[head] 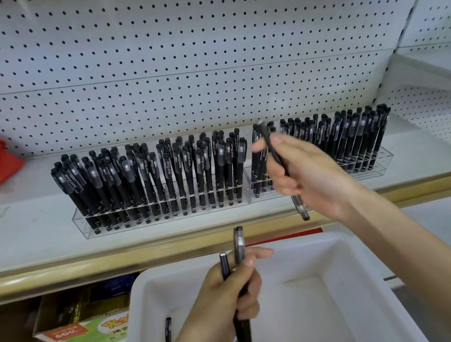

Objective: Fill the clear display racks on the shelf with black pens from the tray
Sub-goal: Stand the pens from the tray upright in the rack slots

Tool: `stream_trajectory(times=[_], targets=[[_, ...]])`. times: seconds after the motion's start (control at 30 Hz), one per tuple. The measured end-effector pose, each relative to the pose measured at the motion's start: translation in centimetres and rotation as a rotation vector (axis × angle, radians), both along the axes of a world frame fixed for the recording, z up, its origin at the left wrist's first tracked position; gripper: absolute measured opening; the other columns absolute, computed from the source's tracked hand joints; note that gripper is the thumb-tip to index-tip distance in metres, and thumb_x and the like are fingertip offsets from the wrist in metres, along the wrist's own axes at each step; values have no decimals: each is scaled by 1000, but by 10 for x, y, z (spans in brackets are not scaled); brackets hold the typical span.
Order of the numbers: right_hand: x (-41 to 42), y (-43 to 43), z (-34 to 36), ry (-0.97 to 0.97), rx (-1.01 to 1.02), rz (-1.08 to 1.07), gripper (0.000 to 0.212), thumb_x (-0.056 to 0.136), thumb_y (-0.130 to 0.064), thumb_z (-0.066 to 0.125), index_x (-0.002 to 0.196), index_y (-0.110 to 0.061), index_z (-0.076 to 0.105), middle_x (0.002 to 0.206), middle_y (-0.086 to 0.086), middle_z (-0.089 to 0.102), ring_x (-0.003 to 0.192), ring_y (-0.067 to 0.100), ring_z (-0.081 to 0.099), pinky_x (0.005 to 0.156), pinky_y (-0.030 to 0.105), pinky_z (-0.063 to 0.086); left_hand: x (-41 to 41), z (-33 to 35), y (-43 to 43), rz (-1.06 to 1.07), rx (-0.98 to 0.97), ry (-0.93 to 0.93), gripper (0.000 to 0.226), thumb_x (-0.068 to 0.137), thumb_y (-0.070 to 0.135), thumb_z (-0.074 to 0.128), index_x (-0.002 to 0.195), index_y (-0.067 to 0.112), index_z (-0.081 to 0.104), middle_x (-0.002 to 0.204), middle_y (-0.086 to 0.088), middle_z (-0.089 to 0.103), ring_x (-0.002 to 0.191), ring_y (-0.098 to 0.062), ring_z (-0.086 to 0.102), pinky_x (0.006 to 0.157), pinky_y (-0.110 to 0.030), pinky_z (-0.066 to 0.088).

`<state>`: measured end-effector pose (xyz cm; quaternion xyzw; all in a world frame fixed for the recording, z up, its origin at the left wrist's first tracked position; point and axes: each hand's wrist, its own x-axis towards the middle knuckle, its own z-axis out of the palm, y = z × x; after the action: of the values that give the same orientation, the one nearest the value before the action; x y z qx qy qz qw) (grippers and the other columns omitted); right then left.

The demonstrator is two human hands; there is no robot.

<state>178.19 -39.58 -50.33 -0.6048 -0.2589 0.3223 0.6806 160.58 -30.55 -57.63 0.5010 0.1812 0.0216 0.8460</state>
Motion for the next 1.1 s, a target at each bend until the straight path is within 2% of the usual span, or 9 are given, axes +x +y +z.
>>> stream_trajectory(times=[0.13,0.33,0.47,0.57,0.63,0.7,0.77,0.97,1.1], targets=[[-7,-12,-11,35,-258,264,33,97,-22,45,112,-5,67,67,-1,50,52,9,38,45,18,29,2,9,10,189,79,-32,29,91,25,50,105,9,70,56,1,34,43,-8,19,40,-16,20],[-12,-22,-17,-56,-385,430,25,90,-15,55,105,-5,71,74,1,57,62,6,52,60,17,42,4,15,19,278,138,-64,30,100,17,42,107,11,70,55,3,41,41,-7,21,39,-15,23],[-18,-17,-17,-222,-441,419,18,92,-11,59,104,-10,73,70,-2,59,60,7,52,55,18,43,2,18,17,256,131,-71,35,98,20,44,73,9,66,51,2,42,41,-7,19,39,-14,22],[-23,-12,-17,-324,-460,418,14,91,-15,62,98,-19,74,68,-3,60,57,8,52,51,20,41,2,17,15,226,174,-71,39,94,28,48,70,-2,57,43,2,31,40,-9,17,40,-15,22],[-24,-10,-18,-361,-464,425,14,90,-15,65,92,-25,74,66,-4,61,56,9,52,50,20,41,1,15,16,217,204,-83,38,91,29,50,80,-4,65,43,-4,40,37,-9,17,39,-15,23],[-26,-9,-20,-393,-480,435,15,88,-12,67,88,-25,74,65,-4,62,55,8,53,50,19,42,1,15,17,215,239,-100,27,90,25,53,92,7,73,65,-26,59,35,-8,20,38,-16,23],[-27,-8,-22,-411,-500,436,14,87,-9,67,86,-21,75,66,-2,63,55,6,54,51,18,44,1,12,18,235,286,-92,20,92,15,56,95,12,75,79,-35,61,33,-8,23,37,-17,24],[-15,-16,-15,-342,-544,359,4,82,-10,72,84,-7,75,70,5,70,58,8,60,55,18,51,0,5,23,336,264,-51,18,92,7,55,102,3,70,68,-11,71,33,-8,20,36,-17,23],[-1,-27,-7,-144,-459,190,19,64,-18,77,79,-7,75,72,9,70,60,10,62,57,17,52,-3,5,23,324,254,-55,20,93,2,53,106,-1,68,40,7,50,34,-7,17,37,-16,21]])
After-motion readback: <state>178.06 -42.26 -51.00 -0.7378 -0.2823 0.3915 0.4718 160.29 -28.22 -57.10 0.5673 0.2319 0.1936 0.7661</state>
